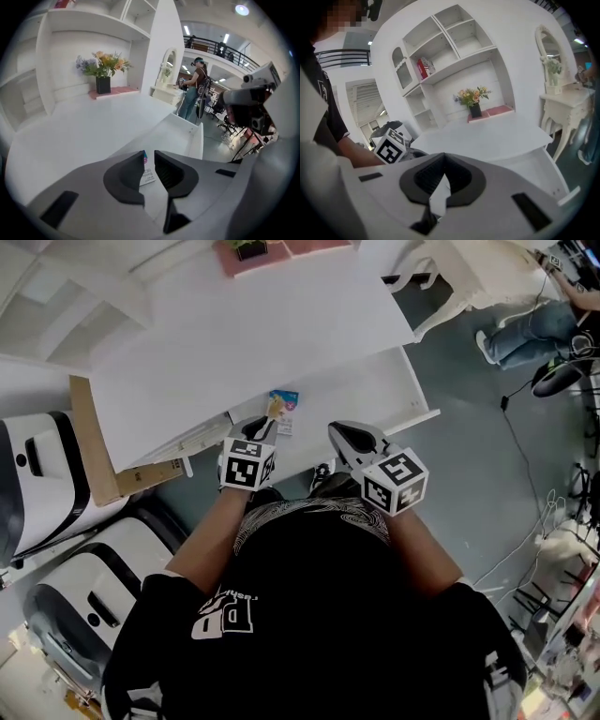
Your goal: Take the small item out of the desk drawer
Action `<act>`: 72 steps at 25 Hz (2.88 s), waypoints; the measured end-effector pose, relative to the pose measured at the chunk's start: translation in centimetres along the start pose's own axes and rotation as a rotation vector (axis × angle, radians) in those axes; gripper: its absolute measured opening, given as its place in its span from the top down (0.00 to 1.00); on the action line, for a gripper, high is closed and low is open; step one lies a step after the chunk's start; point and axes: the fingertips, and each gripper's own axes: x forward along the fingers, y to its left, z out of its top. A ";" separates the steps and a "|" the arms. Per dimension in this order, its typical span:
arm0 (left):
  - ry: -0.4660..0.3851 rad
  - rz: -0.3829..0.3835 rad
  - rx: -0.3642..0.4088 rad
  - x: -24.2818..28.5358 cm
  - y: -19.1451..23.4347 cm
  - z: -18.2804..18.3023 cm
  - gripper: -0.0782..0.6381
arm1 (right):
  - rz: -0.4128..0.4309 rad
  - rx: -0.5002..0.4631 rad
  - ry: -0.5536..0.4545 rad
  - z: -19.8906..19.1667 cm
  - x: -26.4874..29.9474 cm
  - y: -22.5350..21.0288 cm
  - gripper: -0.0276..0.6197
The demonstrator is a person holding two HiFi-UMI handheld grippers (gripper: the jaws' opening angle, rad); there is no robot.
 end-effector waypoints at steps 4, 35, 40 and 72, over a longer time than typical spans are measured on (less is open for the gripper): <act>0.089 0.037 -0.026 3.7 0.8 -1.5 0.70 | 0.030 0.007 0.018 -0.1 0.1 -2.1 0.94; 0.471 0.208 -0.219 18.6 4.8 -9.5 0.31 | 0.058 0.035 0.180 -4.7 0.5 -11.8 0.94; 0.478 0.220 -0.205 19.2 4.8 -9.2 0.31 | 0.049 0.052 0.175 -4.7 0.3 -12.5 0.94; 0.261 -0.107 -0.079 5.9 0.2 -3.2 0.31 | -0.020 0.002 0.023 -0.5 2.4 -1.8 0.94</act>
